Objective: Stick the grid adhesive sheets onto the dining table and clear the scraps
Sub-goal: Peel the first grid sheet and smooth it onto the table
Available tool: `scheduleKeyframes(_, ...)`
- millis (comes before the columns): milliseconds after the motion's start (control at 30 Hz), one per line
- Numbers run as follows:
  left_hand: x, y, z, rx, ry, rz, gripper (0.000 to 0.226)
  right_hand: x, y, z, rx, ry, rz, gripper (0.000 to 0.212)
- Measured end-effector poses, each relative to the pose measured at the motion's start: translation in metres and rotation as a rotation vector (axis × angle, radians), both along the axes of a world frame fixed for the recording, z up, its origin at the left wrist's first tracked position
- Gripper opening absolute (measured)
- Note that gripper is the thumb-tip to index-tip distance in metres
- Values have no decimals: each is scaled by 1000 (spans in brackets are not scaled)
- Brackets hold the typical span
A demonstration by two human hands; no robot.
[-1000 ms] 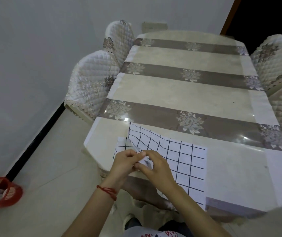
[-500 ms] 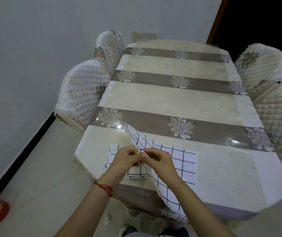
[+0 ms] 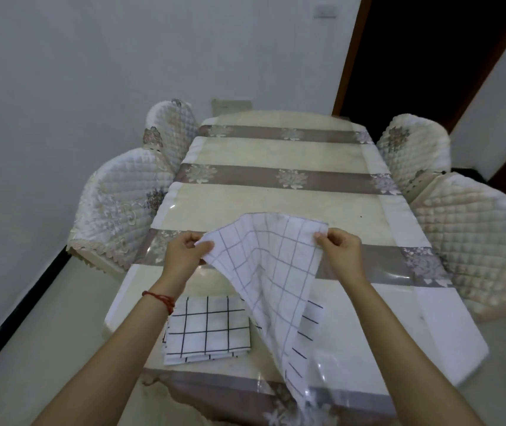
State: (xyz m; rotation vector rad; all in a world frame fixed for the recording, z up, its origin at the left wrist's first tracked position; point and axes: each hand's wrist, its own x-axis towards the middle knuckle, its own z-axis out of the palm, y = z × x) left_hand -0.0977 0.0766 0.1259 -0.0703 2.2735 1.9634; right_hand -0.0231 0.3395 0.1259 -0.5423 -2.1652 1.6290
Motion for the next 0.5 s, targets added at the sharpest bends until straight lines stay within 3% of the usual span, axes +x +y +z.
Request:
scheduleKeyframes(167,-28,18,34,-42,171,40,17,3,63,27,159,58,-189,30)
scheduleKeyframes(300,-41,46,52,-42,258,24,22,15,102,44,157,91,-278,34)
scheduleKeyframes(367,-48,61,57,-50,289,19,11,25,121,50,128,116,-347,26)
scheduleKeyframes(500,-62,84,60,-63,384,54,22,56,153,57,149,128,-533,13)
